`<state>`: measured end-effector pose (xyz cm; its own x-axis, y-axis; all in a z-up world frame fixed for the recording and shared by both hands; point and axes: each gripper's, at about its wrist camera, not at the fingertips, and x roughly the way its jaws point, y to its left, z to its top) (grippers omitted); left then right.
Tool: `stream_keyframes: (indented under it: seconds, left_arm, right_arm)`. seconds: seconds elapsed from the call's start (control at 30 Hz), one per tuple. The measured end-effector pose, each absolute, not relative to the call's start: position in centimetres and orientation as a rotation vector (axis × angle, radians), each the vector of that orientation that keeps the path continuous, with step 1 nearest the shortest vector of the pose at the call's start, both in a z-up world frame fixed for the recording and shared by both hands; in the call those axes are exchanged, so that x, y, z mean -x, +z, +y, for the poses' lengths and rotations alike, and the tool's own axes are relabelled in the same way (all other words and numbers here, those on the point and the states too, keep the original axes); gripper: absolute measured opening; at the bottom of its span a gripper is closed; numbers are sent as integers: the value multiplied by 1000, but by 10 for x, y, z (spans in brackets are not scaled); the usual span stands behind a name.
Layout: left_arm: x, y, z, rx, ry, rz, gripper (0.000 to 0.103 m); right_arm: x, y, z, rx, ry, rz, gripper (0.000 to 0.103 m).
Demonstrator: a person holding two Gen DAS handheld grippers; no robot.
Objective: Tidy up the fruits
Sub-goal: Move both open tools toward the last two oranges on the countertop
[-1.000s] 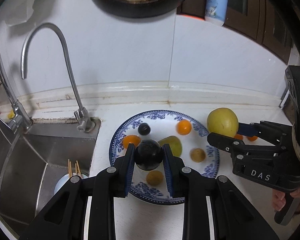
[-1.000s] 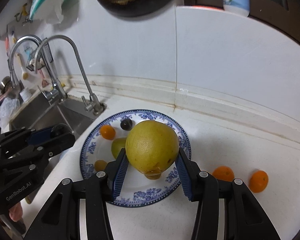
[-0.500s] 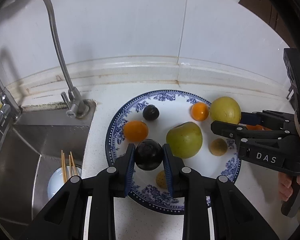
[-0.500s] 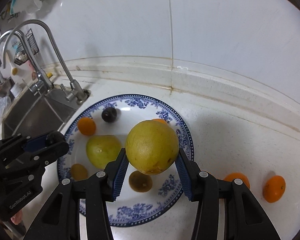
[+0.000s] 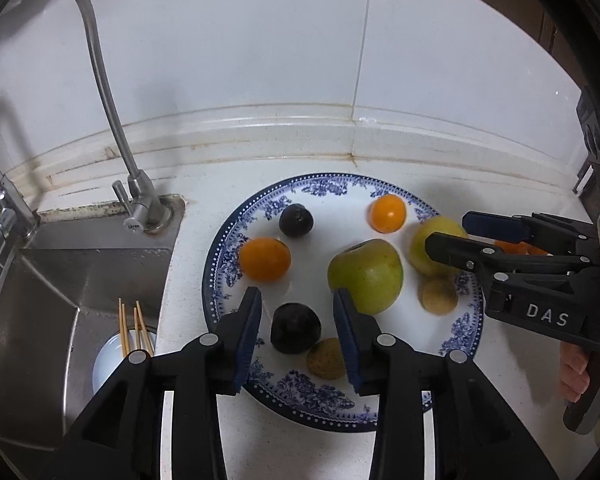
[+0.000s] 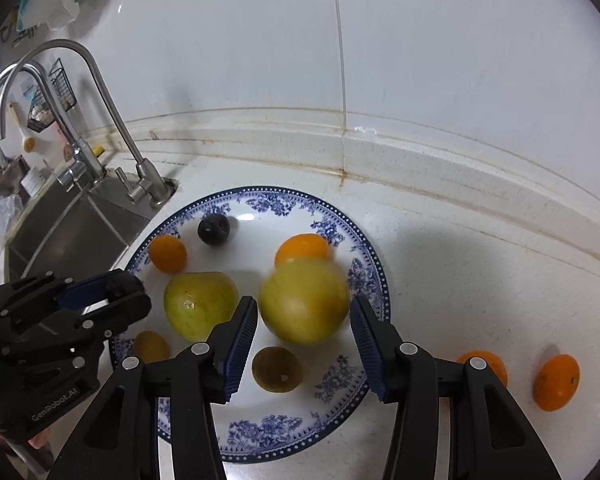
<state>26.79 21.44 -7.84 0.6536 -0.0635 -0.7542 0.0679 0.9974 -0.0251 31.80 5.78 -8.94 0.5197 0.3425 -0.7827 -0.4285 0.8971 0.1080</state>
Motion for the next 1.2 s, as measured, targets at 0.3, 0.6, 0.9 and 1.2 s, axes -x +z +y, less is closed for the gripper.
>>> stream_keyframes:
  seconds: [0.3, 0.6, 0.9, 1.2]
  left_arm:
    - [-245, -45, 202, -3, -67, 783, 42]
    - [-215, -16, 180, -3, -84, 706, 50]
    - [-192, 3, 146, -31, -134, 631, 57]
    - [-187, 12, 109, -50, -200, 604, 60]
  right_arm:
    - [-295, -63, 45, 106, 460, 833, 55]
    - [-258, -34, 19, 71, 445, 760, 60]
    - [-225, -10, -16, 37, 408, 695, 60]
    - [-205, 8, -53, 32, 334, 630, 66]
